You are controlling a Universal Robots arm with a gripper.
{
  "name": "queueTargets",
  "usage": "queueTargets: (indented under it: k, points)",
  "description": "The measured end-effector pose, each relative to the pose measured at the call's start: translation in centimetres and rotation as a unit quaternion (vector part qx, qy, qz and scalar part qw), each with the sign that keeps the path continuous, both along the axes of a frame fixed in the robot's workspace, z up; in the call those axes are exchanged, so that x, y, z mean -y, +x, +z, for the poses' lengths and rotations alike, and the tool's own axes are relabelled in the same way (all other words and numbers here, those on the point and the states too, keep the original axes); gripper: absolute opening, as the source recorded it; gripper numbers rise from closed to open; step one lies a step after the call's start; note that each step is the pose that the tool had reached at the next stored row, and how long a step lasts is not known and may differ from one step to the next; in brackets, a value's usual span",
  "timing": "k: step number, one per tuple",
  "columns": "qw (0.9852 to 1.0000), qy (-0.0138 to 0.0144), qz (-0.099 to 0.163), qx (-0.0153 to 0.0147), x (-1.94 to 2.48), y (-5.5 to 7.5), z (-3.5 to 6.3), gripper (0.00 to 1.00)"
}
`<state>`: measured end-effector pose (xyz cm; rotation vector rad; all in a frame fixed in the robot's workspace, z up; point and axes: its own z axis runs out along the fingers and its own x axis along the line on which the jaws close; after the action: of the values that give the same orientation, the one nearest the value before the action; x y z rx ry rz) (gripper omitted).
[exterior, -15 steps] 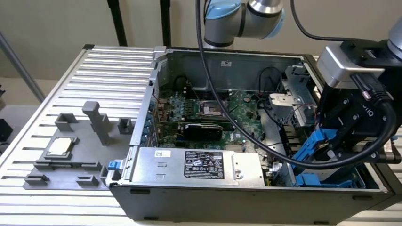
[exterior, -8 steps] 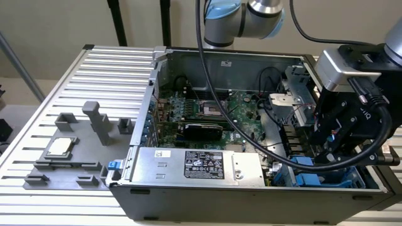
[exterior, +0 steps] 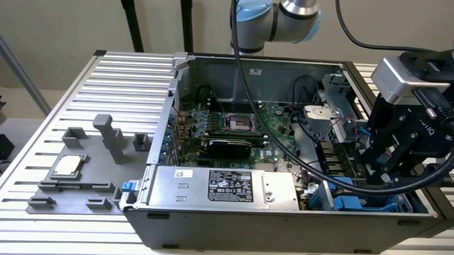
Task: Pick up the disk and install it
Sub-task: 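Insert the disk into the insertion slot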
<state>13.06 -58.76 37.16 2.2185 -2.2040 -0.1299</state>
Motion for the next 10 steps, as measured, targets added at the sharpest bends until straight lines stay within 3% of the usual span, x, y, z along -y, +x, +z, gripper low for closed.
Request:
queueTargets:
  k: [8,10]
  points:
    - [1.0000,0.0000,0.000,0.0000,0.00,0.31,-0.01,0.41]
    - [1.0000,0.0000,0.000,0.0000,0.00,0.32,-0.01,0.32]
